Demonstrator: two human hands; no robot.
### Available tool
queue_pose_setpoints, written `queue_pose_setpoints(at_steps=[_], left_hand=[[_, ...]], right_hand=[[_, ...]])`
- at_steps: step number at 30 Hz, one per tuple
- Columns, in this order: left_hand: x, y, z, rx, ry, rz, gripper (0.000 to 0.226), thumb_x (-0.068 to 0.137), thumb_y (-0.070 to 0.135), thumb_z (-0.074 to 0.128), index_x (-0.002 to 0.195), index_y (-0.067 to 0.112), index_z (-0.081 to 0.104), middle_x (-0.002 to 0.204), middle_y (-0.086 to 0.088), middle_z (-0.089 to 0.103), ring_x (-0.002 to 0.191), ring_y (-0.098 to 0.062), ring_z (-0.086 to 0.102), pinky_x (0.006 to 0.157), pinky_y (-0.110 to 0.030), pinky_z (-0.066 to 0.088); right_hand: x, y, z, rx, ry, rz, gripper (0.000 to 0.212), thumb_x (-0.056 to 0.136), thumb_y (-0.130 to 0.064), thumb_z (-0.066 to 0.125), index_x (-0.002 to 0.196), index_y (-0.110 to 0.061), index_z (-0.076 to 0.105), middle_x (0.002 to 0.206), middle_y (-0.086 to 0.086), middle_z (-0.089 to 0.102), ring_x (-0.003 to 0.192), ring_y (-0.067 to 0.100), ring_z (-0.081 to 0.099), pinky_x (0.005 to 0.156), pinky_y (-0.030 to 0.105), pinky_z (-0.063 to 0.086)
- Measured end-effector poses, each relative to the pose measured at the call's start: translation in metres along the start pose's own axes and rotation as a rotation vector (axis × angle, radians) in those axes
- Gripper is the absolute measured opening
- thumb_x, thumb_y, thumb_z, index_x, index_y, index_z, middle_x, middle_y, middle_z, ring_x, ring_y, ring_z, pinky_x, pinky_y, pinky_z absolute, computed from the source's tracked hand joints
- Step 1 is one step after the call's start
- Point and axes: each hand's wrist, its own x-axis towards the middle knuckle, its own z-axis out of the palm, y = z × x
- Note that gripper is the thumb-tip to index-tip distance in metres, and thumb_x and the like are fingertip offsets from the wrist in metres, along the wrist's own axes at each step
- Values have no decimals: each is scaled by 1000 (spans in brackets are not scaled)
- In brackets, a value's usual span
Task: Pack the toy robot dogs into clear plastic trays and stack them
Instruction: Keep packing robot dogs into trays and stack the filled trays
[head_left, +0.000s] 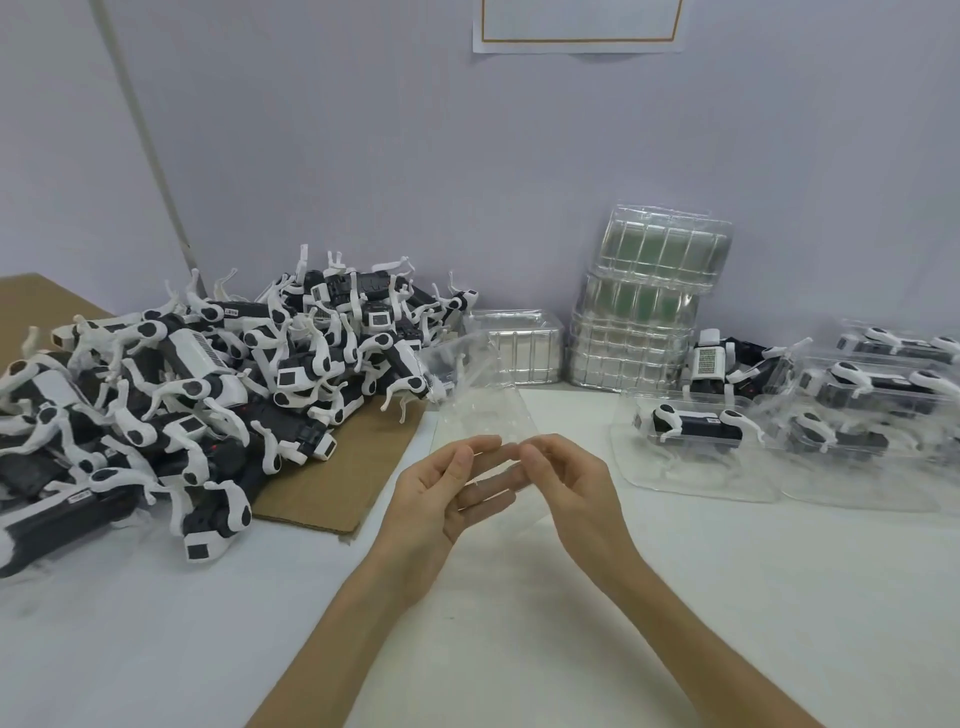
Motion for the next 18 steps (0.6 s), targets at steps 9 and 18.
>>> queue_pose_setpoints(at_steps=[9,18], left_hand=[[0,2,1,-21,-98,-54,38,98,23,47,129,4,57,133,-15,63,120,-34,63,84,-35,58],[5,0,-15,25,282,-5,16,95,5,56,104,12,68,91,-8,73,84,-22,73,69,-25,56]], right_hand=[[2,-6,-3,249,-36,149,31,100,-35,50,82,-24,73,76,4,73,79,13,66,88,32,48],[3,-3,-4,-572,281,-527,27,95,-17,60,121,-16,67,96,-12,68,83,-2,61,92,18,35]])
